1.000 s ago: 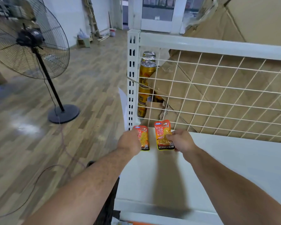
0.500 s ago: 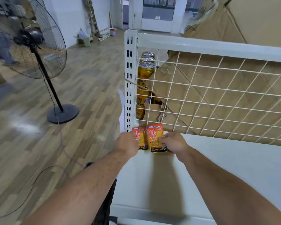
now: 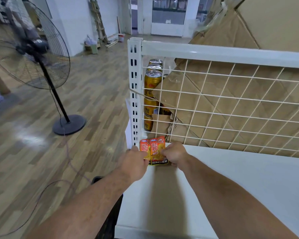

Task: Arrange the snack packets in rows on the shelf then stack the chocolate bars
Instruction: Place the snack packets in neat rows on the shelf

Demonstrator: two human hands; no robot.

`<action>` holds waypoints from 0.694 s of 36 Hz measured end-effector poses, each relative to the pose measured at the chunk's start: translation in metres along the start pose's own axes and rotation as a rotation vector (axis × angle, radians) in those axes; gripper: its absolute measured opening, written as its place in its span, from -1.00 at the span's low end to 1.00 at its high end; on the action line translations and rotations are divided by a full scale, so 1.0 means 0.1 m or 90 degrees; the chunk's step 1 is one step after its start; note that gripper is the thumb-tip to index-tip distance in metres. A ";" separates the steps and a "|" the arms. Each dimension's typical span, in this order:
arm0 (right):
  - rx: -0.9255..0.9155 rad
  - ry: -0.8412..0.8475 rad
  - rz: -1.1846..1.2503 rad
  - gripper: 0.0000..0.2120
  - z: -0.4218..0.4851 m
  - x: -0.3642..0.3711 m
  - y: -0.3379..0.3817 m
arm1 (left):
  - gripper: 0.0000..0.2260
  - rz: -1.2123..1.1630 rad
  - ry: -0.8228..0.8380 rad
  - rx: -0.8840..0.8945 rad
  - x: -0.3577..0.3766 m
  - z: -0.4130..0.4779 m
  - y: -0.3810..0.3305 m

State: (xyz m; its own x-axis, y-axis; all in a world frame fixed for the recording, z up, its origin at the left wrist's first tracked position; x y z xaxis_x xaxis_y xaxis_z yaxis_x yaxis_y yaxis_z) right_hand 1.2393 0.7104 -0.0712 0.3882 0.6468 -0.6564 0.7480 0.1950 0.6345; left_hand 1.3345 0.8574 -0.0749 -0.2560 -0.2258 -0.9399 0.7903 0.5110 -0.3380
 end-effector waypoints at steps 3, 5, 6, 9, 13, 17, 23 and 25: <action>0.005 -0.010 -0.062 -0.76 0.01 0.01 0.04 | -0.71 -0.010 0.008 -0.003 -0.01 0.00 0.01; 0.007 -0.012 -0.090 -0.77 0.01 0.02 0.07 | -0.73 -0.028 0.006 -0.007 -0.03 0.00 0.01; 0.007 -0.016 -0.103 -0.77 0.01 0.03 0.08 | -0.74 -0.033 0.006 -0.010 -0.04 0.00 0.01; 0.008 -0.024 -0.128 -0.78 -0.01 0.03 0.12 | -0.75 -0.030 0.002 -0.022 -0.06 -0.01 0.01; 0.014 -0.029 -0.158 -0.89 -0.06 0.02 0.17 | -0.75 -0.016 -0.039 -0.015 -0.11 0.00 -0.03; 0.009 -0.053 -0.200 -0.79 -0.07 0.02 0.19 | -0.75 -0.024 -0.085 0.013 -0.16 0.01 -0.09; -0.003 -0.095 -0.288 -0.71 -0.10 0.01 0.21 | -0.72 -0.029 -0.079 0.023 -0.18 0.00 -0.15; -0.008 -0.104 -0.303 -0.70 -0.13 0.01 0.21 | -0.71 -0.023 -0.073 0.020 -0.18 -0.01 -0.16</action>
State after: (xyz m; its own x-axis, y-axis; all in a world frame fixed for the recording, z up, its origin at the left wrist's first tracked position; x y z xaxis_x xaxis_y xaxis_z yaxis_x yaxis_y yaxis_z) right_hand 1.2488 0.7246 -0.0535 0.0853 0.3601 -0.9290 0.8567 0.4496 0.2529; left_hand 1.3260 0.8545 -0.0530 -0.2207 -0.3380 -0.9149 0.7991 0.4752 -0.3683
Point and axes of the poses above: each hand's wrist, its own z-axis towards the middle knuckle, its own x-axis out of the palm, y = z × x, the point moved 4 cm from there along z, towards the middle knuckle, and after that the axes turned 8 degrees about -z, right-handed, at the moved point
